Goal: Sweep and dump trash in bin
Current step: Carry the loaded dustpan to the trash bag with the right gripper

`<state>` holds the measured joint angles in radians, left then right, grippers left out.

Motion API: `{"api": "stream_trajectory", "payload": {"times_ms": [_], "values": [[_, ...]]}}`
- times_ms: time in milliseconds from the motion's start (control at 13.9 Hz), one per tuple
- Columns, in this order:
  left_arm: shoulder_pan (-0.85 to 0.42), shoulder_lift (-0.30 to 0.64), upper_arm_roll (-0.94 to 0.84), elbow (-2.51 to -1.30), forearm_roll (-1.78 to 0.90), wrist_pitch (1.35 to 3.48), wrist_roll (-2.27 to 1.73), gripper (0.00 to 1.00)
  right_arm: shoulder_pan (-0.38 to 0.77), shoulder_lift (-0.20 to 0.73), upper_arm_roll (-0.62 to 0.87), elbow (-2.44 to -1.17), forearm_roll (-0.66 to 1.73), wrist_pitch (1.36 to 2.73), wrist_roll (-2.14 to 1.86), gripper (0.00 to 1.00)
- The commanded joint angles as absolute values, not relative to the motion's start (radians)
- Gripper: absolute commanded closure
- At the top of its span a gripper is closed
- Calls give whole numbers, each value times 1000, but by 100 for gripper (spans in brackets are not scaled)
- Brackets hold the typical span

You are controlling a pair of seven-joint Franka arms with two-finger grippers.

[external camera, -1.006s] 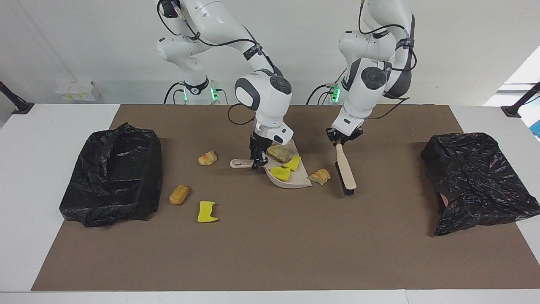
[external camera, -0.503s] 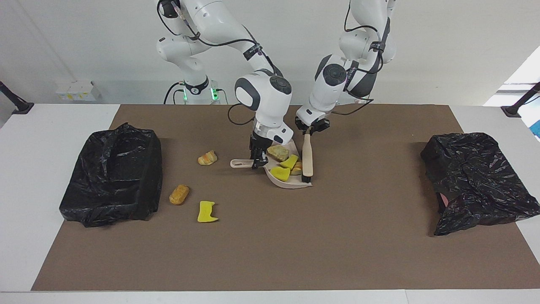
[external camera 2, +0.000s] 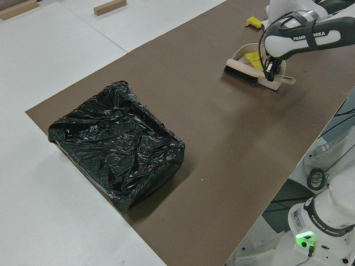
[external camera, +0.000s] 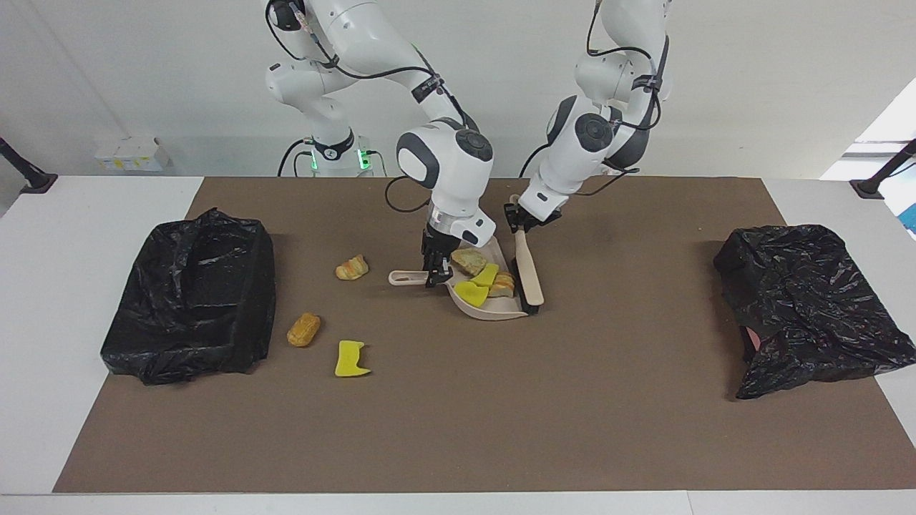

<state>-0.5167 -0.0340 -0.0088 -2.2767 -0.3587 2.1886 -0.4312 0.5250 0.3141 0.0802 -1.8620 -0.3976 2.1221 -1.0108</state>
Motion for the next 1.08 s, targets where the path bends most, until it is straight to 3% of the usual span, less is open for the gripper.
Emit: {"api": "stream_trajectory", "payload": {"times_ms": [0,144,431,791,1006], "values": [[-427,-51,-11,-2257,-377,2140,-413,100,483,299,87,-1871,-394,2143,-1022,100],[-396,-58,-11,-2256,-351,2122,-381,100,460,284,87,-1867,-353,2148,-1044,100],[-411,-109,-23,-2330,-240,2117,-362,100,324,163,86,-1881,-270,2131,-1191,100],[-613,-158,-25,-2367,-221,2117,-490,100,128,34,86,-1893,-203,2103,-1368,100],[-734,-179,-25,-2367,-209,2106,-616,100,-26,9,83,-1885,-95,2109,-1564,100]]}}
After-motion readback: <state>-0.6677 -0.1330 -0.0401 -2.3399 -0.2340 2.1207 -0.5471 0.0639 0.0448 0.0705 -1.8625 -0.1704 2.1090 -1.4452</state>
